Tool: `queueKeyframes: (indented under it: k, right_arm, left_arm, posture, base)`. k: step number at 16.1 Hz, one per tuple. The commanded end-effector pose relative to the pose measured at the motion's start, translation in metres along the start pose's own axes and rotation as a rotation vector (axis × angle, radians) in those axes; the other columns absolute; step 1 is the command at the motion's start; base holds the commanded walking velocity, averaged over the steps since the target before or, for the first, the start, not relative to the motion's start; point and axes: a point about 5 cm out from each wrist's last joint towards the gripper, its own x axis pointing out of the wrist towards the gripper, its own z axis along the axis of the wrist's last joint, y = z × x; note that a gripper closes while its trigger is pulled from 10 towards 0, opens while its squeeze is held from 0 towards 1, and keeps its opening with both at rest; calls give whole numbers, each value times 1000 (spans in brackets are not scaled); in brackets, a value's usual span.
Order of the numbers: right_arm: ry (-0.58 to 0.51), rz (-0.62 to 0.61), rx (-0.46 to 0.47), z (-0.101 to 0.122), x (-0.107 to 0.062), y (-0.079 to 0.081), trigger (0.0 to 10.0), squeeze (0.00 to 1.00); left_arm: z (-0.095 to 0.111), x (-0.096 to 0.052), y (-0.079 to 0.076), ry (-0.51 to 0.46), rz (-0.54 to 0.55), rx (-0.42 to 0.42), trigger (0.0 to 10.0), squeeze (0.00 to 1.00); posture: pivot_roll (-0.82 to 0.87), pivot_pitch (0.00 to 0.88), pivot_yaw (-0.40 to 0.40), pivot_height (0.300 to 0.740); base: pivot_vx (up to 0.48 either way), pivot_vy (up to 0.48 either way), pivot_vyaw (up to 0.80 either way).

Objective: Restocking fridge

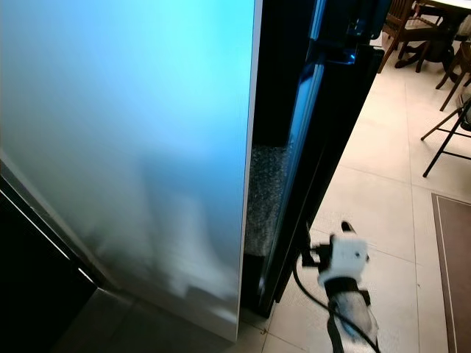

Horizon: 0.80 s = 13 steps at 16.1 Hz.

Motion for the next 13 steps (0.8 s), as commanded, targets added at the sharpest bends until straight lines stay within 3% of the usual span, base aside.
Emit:
queueKeyframes:
  k: [1,5,13]
  right_arm:
    - [24,6,-11,-1,4,-1,10000,0]
    - [-1,24,-14,8,18,-1,10000,0]
    - [3,108,-14,12,31,6,10000,0]
  left_arm:
    - [-5,0,-1,17,-2,7,10000,0]
    - [-4,0,-1,15,-2,2,10000,0]
    - [-4,0,-2,17,-6,-3,10000,0]
  posture:
    - [56,0,-13,740]
    - [56,0,-12,740]
    - [57,0,-12,740]
  base:
    - [0,0,0]
    - [0,0,0]
    - [0,0,0]
